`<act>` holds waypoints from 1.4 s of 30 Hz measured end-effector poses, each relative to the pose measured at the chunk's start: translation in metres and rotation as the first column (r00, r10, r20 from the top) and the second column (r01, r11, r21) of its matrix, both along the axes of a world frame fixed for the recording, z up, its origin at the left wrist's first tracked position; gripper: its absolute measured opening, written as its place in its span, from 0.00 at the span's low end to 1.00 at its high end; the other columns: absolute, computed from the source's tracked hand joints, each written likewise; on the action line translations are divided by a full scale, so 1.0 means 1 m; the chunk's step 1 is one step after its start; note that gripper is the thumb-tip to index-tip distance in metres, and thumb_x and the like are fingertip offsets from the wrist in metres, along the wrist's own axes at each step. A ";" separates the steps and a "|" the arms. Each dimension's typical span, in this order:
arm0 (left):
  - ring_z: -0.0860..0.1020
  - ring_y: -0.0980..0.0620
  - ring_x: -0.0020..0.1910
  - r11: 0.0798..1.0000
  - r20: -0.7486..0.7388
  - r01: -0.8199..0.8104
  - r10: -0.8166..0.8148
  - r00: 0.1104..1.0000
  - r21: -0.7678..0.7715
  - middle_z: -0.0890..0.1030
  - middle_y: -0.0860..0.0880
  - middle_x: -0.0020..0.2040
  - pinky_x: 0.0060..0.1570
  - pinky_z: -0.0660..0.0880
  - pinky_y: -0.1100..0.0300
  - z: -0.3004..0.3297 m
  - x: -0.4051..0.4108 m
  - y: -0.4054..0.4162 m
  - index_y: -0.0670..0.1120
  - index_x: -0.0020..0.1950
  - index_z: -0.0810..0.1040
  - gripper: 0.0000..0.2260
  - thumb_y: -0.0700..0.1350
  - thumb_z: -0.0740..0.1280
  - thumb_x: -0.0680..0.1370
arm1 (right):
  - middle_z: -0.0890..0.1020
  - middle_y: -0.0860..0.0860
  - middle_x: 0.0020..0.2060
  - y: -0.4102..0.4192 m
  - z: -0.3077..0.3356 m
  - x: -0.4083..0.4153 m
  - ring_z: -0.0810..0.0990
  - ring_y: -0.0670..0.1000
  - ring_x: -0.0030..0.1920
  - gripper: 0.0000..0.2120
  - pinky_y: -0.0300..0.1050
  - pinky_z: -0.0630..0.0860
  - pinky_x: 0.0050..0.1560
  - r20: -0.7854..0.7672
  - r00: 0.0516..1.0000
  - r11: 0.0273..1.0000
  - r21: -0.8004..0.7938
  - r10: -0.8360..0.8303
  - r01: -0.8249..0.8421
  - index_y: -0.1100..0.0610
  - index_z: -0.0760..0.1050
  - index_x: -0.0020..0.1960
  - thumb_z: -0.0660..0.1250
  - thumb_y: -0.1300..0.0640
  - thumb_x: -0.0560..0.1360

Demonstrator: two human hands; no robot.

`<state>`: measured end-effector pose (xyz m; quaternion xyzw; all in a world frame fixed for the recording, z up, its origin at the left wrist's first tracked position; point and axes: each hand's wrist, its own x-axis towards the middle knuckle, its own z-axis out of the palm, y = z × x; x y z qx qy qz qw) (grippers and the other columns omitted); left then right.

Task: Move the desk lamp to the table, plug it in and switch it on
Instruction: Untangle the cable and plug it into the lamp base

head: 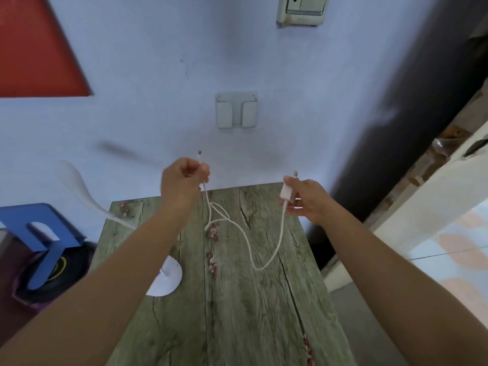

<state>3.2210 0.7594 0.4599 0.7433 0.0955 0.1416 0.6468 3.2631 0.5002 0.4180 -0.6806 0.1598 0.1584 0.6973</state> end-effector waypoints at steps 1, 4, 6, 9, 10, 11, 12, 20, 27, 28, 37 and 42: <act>0.78 0.53 0.36 0.999 0.038 -0.033 0.033 0.999 0.001 0.81 0.48 0.36 0.35 0.74 0.62 0.005 0.004 0.006 0.49 0.36 0.75 0.08 0.41 0.68 0.75 | 0.80 0.60 0.45 0.000 -0.005 0.002 0.81 0.55 0.38 0.13 0.46 0.80 0.36 0.025 1.000 0.998 -0.060 0.004 -0.003 0.60 0.72 0.50 0.68 0.51 0.75; 0.78 0.54 0.33 0.997 0.103 -0.073 0.075 0.992 -0.018 0.80 0.48 0.35 0.32 0.76 0.66 0.014 0.012 0.018 0.48 0.36 0.74 0.08 0.40 0.68 0.74 | 0.78 0.58 0.49 0.006 -0.027 0.006 0.79 0.54 0.41 0.19 0.46 0.77 0.39 0.066 0.994 0.966 -0.251 0.087 -0.068 0.61 0.69 0.60 0.70 0.54 0.74; 0.78 0.53 0.32 0.996 0.099 -0.075 0.079 0.992 -0.039 0.79 0.46 0.35 0.33 0.76 0.65 0.012 0.016 0.020 0.46 0.36 0.75 0.08 0.39 0.68 0.75 | 0.76 0.55 0.53 0.015 -0.044 0.005 0.78 0.53 0.47 0.23 0.42 0.74 0.40 0.064 0.974 0.891 -0.420 0.219 -0.173 0.60 0.68 0.64 0.71 0.55 0.72; 0.78 0.56 0.29 0.997 0.066 -0.066 0.069 0.995 -0.050 0.78 0.45 0.33 0.32 0.77 0.64 -0.001 0.017 0.017 0.38 0.40 0.76 0.05 0.38 0.67 0.75 | 0.74 0.54 0.56 0.032 -0.069 0.003 0.75 0.52 0.51 0.26 0.38 0.71 0.39 0.031 0.906 0.704 -0.641 0.422 -0.306 0.57 0.68 0.65 0.72 0.54 0.70; 0.78 0.56 0.28 0.997 0.052 -0.063 0.065 0.997 -0.045 0.77 0.44 0.32 0.32 0.77 0.64 -0.005 0.016 0.016 0.36 0.42 0.77 0.05 0.38 0.68 0.75 | 0.73 0.55 0.58 0.037 -0.077 0.002 0.74 0.53 0.53 0.26 0.40 0.71 0.42 0.024 0.882 0.646 -0.691 0.470 -0.326 0.58 0.68 0.65 0.72 0.55 0.70; 0.78 0.56 0.28 0.997 0.036 -0.068 0.069 0.997 -0.041 0.77 0.44 0.32 0.33 0.77 0.63 -0.011 0.016 0.016 0.34 0.43 0.77 0.07 0.39 0.68 0.75 | 0.72 0.56 0.61 0.043 -0.087 0.003 0.73 0.55 0.56 0.26 0.42 0.71 0.47 0.013 0.866 0.609 -0.716 0.501 -0.342 0.59 0.68 0.65 0.72 0.56 0.70; 0.78 0.56 0.29 0.997 0.021 -0.070 0.071 0.997 -0.043 0.77 0.43 0.33 0.34 0.77 0.62 -0.016 0.016 0.016 0.33 0.44 0.76 0.09 0.39 0.68 0.75 | 0.71 0.58 0.63 0.047 -0.094 0.002 0.72 0.56 0.60 0.27 0.44 0.70 0.53 0.000 0.858 0.591 -0.725 0.514 -0.354 0.59 0.67 0.66 0.72 0.57 0.70; 0.81 0.54 0.31 0.989 -0.054 -0.039 0.031 0.998 -0.140 0.82 0.47 0.35 0.34 0.79 0.64 -0.031 0.006 0.028 0.42 0.40 0.80 0.04 0.36 0.69 0.74 | 0.67 0.60 0.69 0.065 -0.130 0.010 0.67 0.60 0.68 0.29 0.50 0.67 0.66 -0.155 0.814 0.287 -0.885 0.560 -0.366 0.58 0.66 0.69 0.71 0.54 0.71; 0.82 0.53 0.34 0.979 -0.089 0.028 -0.046 0.995 -0.200 0.83 0.44 0.41 0.36 0.81 0.62 -0.031 -0.005 0.039 0.39 0.47 0.79 0.07 0.31 0.70 0.71 | 0.81 0.52 0.53 0.096 -0.090 0.009 0.79 0.52 0.54 0.12 0.48 0.73 0.58 0.231 0.798 0.643 -0.728 0.557 -0.238 0.53 0.78 0.56 0.68 0.56 0.74; 0.82 0.50 0.35 0.979 -0.095 0.030 -0.050 0.994 -0.202 0.83 0.43 0.41 0.37 0.81 0.60 -0.030 -0.007 0.039 0.41 0.46 0.79 0.07 0.30 0.70 0.71 | 0.83 0.48 0.46 0.104 -0.077 0.006 0.80 0.47 0.47 0.06 0.47 0.75 0.52 0.287 0.800 0.753 -0.595 0.526 -0.282 0.51 0.80 0.51 0.68 0.56 0.74; 0.82 0.47 0.35 0.955 -0.047 0.120 -0.137 0.989 -0.272 0.82 0.41 0.38 0.38 0.82 0.54 -0.024 -0.022 0.042 0.40 0.45 0.75 0.09 0.29 0.69 0.71 | 0.83 0.54 0.34 0.140 -0.014 -0.038 0.81 0.50 0.37 0.08 0.51 0.77 0.50 0.376 0.734 0.822 -0.199 0.566 -0.533 0.61 0.81 0.43 0.70 0.56 0.74; 0.83 0.47 0.38 0.973 -0.042 0.151 -0.161 0.986 -0.176 0.84 0.42 0.40 0.42 0.82 0.53 -0.022 -0.037 0.056 0.42 0.46 0.76 0.11 0.29 0.70 0.70 | 0.76 0.42 0.20 0.142 -0.003 -0.044 0.72 0.41 0.24 0.08 0.32 0.70 0.31 0.407 0.715 0.814 -0.402 0.568 -0.418 0.56 0.82 0.38 0.68 0.59 0.75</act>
